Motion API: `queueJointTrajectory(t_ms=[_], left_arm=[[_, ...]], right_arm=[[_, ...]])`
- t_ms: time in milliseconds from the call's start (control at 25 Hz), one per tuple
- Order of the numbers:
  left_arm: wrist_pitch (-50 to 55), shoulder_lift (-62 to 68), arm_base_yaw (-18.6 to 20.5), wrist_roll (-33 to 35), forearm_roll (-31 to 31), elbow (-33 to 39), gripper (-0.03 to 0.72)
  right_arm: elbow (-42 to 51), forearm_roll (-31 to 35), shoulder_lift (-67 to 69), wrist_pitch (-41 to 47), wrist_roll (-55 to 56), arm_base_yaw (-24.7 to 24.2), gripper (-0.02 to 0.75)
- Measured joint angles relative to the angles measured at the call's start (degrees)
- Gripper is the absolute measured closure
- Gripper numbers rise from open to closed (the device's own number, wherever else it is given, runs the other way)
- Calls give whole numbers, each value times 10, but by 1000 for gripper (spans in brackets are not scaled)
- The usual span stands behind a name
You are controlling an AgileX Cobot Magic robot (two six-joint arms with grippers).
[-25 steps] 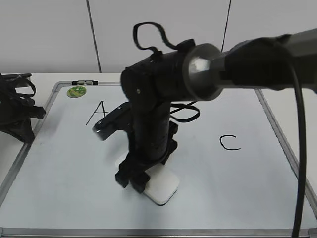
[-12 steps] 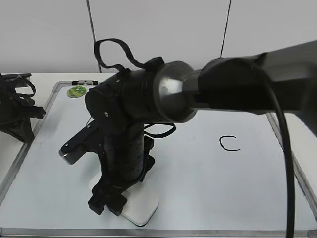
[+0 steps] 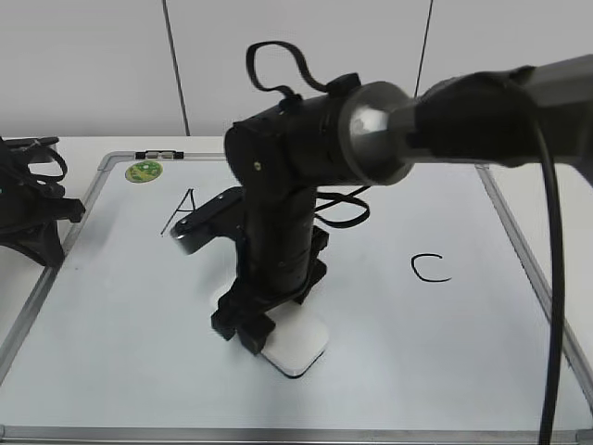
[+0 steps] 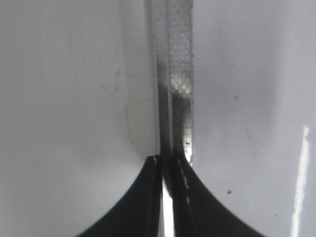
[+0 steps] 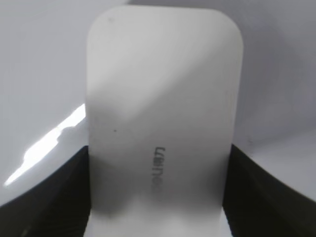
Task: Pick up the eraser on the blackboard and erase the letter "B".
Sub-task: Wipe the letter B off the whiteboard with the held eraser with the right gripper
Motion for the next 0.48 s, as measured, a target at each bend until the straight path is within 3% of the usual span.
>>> queueJointTrajectory(t_ms=[480], left_arm=[[0,0,0,0,-1,0,678]], right_arm=[[-56,-67,12,30,0,-100,185]])
